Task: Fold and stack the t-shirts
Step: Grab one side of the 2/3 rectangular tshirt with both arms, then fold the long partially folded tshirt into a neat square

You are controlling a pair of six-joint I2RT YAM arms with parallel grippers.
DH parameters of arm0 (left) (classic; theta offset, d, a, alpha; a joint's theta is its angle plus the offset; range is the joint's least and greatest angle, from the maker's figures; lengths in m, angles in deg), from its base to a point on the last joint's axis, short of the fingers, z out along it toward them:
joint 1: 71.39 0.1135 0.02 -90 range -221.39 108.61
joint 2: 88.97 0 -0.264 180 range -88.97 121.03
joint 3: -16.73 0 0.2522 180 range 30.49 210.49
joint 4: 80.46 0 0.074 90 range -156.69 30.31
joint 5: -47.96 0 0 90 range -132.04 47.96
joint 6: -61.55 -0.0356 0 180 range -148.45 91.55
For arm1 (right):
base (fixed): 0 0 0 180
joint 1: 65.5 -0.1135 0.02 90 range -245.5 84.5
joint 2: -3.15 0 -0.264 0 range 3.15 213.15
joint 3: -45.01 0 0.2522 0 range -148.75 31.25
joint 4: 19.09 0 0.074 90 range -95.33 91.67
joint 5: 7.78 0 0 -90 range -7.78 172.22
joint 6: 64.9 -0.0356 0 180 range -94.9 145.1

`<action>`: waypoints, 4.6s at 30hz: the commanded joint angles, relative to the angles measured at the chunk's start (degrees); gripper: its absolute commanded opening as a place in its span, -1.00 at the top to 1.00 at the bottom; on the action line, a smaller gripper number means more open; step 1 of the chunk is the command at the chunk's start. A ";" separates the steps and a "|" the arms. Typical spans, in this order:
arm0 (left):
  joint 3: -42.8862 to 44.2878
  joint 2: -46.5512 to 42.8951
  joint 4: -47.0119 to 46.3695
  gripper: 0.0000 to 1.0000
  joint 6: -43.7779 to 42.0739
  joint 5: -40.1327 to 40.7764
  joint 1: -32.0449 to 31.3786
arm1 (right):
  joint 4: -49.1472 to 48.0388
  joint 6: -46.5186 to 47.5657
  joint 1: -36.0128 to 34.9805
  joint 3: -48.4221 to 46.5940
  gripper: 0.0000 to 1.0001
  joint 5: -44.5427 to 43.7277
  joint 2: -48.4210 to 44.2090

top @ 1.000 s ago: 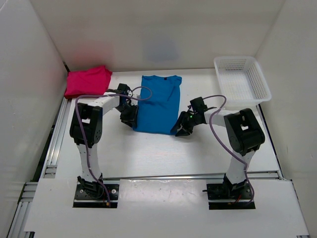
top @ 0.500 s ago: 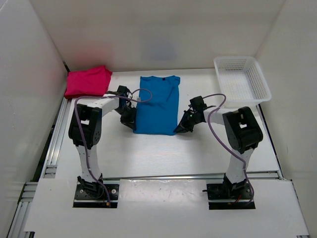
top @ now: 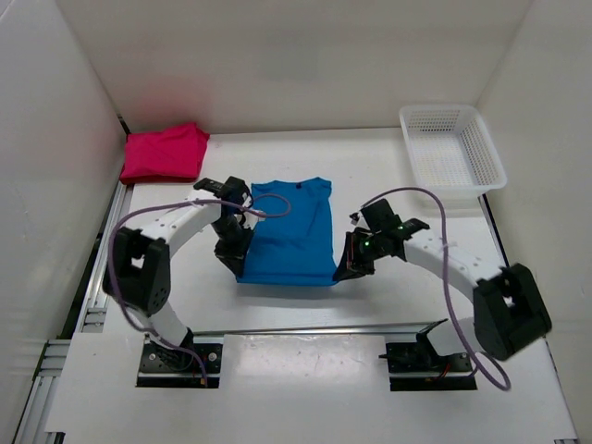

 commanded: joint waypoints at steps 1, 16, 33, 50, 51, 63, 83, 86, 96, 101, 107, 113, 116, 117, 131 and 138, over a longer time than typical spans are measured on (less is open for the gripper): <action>-0.84 -10.36 11.18 0.78 -1.02 11.01 -2.10 | 11.48 2.00 -2.23 1.50 1.00 -3.40 -7.61; 9.95 -18.75 12.24 0.78 -1.02 17.18 -9.32 | 25.64 -3.91 -7.24 -6.31 1.00 -6.48 -21.00; 27.71 3.39 9.61 0.78 -1.02 7.06 1.85 | 28.73 14.65 6.56 -28.99 1.00 -1.47 10.56; 33.16 14.47 -5.94 0.78 -1.02 9.70 1.85 | 21.43 10.69 13.41 -39.79 1.00 -0.42 28.92; 33.69 15.09 -5.95 0.78 -1.02 9.70 1.85 | 21.43 10.69 13.41 -40.51 1.00 -0.42 30.07; 37.65 22.13 -11.30 0.39 -1.02 16.11 2.37 | 15.02 4.10 16.66 -52.28 0.42 0.37 42.39; 26.13 4.82 -22.39 -0.56 -1.02 29.12 3.34 | 5.61 6.92 -1.96 -46.21 0.99 -6.31 33.40; 24.82 3.15 -22.39 -0.58 -1.02 29.74 3.34 | 6.31 5.60 -3.11 -53.42 0.99 -2.89 42.18; 16.91 -2.30 -21.34 -0.58 -1.02 29.65 7.03 | 5.79 -0.80 -2.06 -69.07 0.99 -7.60 54.77; 15.67 -2.30 -20.81 -0.58 -1.02 28.16 7.03 | -0.80 -8.37 -0.21 -69.17 0.99 -15.86 54.78; 14.79 -1.78 -19.05 -0.63 -1.02 22.19 3.79 | -3.09 -10.49 1.97 -72.49 0.99 -15.90 57.50; 24.87 6.10 -18.17 -0.58 -1.02 8.57 0.89 | -2.57 -2.41 5.50 -63.06 0.99 -15.18 43.91; 32.25 14.79 -16.68 -0.34 -1.02 6.80 0.88 | -3.09 -1.26 6.03 -53.39 0.99 -12.12 35.81; 33.94 16.84 -15.98 -0.30 -1.02 6.80 0.88 | -3.79 -1.26 6.03 -51.17 0.99 -9.84 34.49; 41.86 31.35 -17.02 -0.16 -1.02 17.87 2.02 | -10.83 -3.37 6.73 -37.95 0.99 3.45 34.29; 41.87 31.89 -17.55 -0.39 -1.02 16.03 3.08 | -12.40 -6.44 9.90 -47.54 0.99 2.67 46.33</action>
